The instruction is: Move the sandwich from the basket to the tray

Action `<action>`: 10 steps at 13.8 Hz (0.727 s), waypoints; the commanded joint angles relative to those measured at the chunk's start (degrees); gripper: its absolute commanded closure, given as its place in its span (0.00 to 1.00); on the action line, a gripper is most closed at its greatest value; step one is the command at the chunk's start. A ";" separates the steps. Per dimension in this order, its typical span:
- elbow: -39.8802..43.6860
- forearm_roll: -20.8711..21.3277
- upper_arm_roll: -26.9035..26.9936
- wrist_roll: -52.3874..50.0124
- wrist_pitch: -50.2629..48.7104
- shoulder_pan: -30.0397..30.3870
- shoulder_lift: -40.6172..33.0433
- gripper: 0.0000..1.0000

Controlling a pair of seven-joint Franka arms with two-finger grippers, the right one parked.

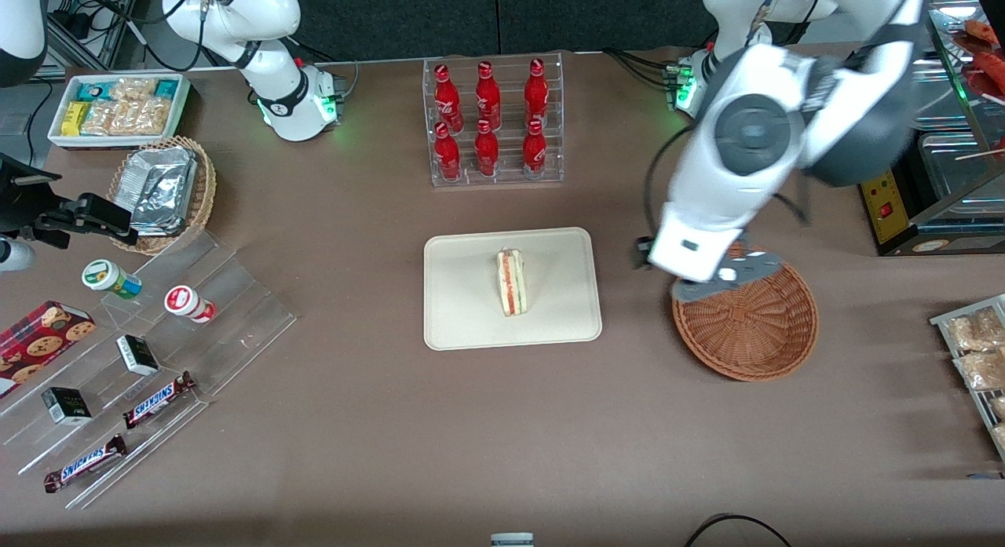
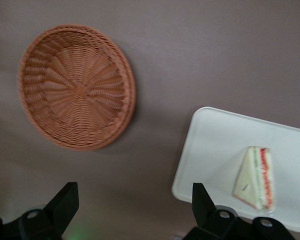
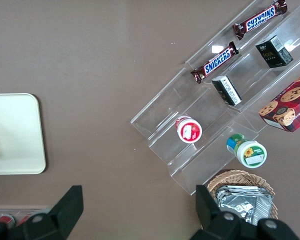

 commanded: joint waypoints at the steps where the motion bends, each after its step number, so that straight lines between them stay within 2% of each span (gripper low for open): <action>1: -1.51 -1.19 -0.46 6.91 -3.24 4.34 -3.49 0.00; 5: -1.87 -3.91 0.32 18.50 -7.11 9.80 -6.21 0.00; 8: -2.30 -6.89 7.95 28.52 -9.49 9.10 -9.20 0.00; 10: -3.79 -7.43 14.18 35.64 -10.63 6.66 -11.66 0.00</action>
